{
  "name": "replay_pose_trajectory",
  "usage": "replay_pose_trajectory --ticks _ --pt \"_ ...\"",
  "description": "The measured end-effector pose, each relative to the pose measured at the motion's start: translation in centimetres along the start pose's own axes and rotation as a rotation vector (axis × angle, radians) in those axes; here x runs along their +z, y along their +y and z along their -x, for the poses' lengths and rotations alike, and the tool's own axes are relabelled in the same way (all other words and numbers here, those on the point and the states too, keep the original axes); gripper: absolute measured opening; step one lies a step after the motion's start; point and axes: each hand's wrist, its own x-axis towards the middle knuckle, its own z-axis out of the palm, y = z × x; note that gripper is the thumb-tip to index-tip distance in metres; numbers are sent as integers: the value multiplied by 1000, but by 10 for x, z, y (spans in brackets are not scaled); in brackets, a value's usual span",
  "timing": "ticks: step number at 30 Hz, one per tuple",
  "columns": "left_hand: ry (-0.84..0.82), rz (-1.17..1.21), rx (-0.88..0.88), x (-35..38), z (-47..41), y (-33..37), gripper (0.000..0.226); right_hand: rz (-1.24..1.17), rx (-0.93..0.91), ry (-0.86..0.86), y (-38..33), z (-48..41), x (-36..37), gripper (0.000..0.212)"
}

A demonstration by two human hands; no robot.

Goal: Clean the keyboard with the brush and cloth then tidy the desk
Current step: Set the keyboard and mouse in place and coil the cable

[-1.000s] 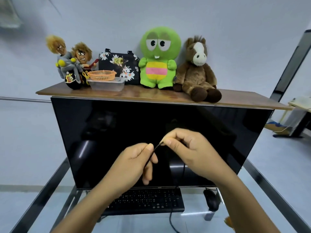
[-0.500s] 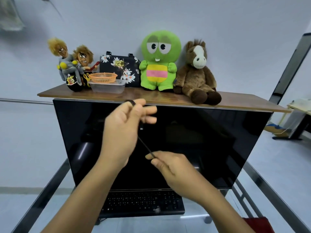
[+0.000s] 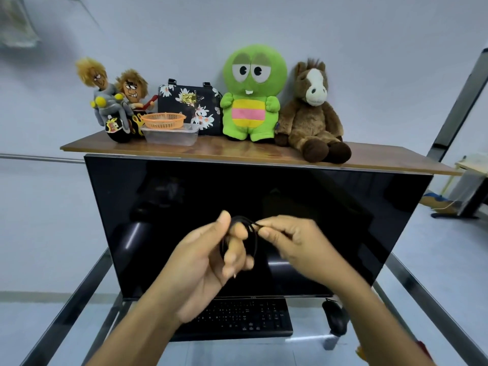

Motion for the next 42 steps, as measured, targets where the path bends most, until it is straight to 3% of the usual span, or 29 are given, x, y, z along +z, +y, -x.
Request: replay_pose_trajectory --ticks 2,4,7,10,12,18,23,28,31,35,39,42 --pt "107 94 87 4 -8 2 37 62 30 -62 -4 7 20 23" --pt "182 8 168 0 -17 1 38 184 38 -168 -11 15 36 26" --pt "266 -464 279 -10 -29 -6 33 432 -19 -277 -19 26 42 40" --pt "173 -1056 304 -20 -32 -18 32 497 -182 -207 -31 24 25 26" --pt "68 -1172 219 -23 -28 -26 43 450 -160 -225 -37 18 6 16" --pt "-165 -589 -133 -15 -16 -29 62 -14 3 -158 -23 7 -23 7" --pt "-236 -98 -202 -18 -17 -24 46 -378 137 -129 -9 13 -5 16" --pt "-185 203 -232 -16 -18 -26 39 -686 326 98 -8 16 24 13" --pt "-24 250 -177 -12 -20 -29 37 -693 392 103 -4 21 34 15" --pt "132 110 -137 -14 -22 -37 41 -745 393 -69 0 30 25 30" --pt "189 -88 -127 -14 -24 -44 40 -664 398 -38 6 33 23 14" --pt "184 -250 -76 -19 -27 -49 39 -701 477 -41 15 36 23 20"
